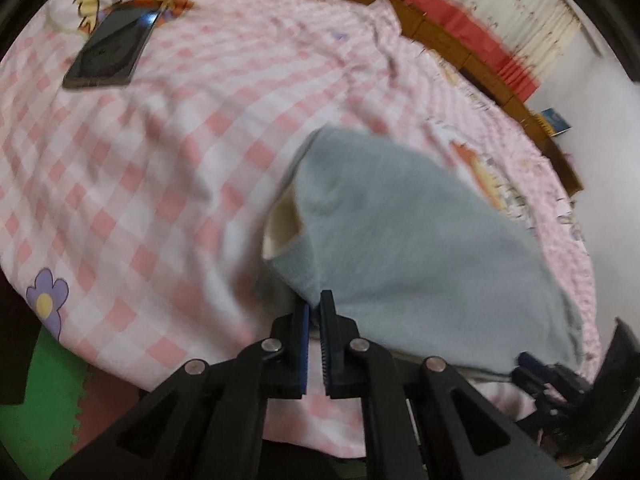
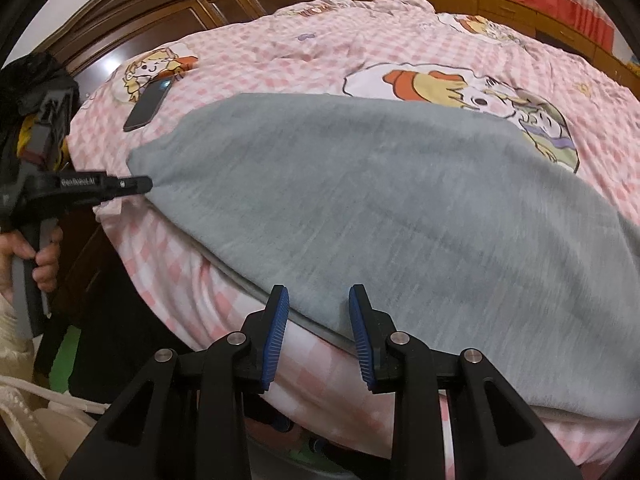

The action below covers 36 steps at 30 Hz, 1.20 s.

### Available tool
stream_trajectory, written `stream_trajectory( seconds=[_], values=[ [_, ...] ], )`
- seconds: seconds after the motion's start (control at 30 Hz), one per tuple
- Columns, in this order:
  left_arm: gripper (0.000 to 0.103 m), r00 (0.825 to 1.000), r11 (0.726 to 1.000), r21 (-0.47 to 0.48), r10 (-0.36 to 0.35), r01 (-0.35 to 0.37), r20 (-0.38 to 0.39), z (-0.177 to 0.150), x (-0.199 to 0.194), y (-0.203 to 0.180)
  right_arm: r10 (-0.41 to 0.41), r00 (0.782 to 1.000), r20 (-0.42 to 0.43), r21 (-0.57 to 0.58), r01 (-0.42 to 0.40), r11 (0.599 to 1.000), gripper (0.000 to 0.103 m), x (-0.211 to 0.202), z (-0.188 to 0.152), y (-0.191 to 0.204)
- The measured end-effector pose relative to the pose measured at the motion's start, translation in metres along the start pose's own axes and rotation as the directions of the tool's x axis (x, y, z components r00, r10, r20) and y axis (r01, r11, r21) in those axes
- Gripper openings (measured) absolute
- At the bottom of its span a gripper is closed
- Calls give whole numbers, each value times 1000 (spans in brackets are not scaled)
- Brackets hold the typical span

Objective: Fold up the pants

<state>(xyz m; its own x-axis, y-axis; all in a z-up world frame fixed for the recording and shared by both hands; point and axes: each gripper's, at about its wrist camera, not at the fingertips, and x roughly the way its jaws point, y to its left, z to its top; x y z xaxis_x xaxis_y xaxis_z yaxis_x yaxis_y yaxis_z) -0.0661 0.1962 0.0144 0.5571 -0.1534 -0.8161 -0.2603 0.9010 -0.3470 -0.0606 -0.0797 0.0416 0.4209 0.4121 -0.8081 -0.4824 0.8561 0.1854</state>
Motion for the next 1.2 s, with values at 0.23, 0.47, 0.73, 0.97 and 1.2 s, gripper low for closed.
stream_trajectory(
  seconds=[0.23, 0.47, 0.73, 0.97, 1.2],
  values=[
    [16, 995, 994, 65, 85, -88, 46, 3, -19, -11, 34, 998, -46, 61, -32, 998, 32, 8, -5, -16],
    [38, 990, 982, 179, 39, -63, 137, 10, -39, -52, -115, 992, 44, 173, 106, 979, 32, -23, 2, -66],
    [38, 997, 970, 227, 80, -81, 12, -9, 20, -71, -241, 968, 68, 423, 191, 886, 32, -59, -23, -164],
    [38, 995, 972, 214, 101, -96, -16, -12, 28, -65, -413, 911, 3, 499, 357, 790, 17, -83, -35, -258],
    [38, 994, 974, 205, 106, -100, -20, -15, 20, -60, -386, 923, 7, 557, 317, 768, 8, -96, -44, -272]
  ],
)
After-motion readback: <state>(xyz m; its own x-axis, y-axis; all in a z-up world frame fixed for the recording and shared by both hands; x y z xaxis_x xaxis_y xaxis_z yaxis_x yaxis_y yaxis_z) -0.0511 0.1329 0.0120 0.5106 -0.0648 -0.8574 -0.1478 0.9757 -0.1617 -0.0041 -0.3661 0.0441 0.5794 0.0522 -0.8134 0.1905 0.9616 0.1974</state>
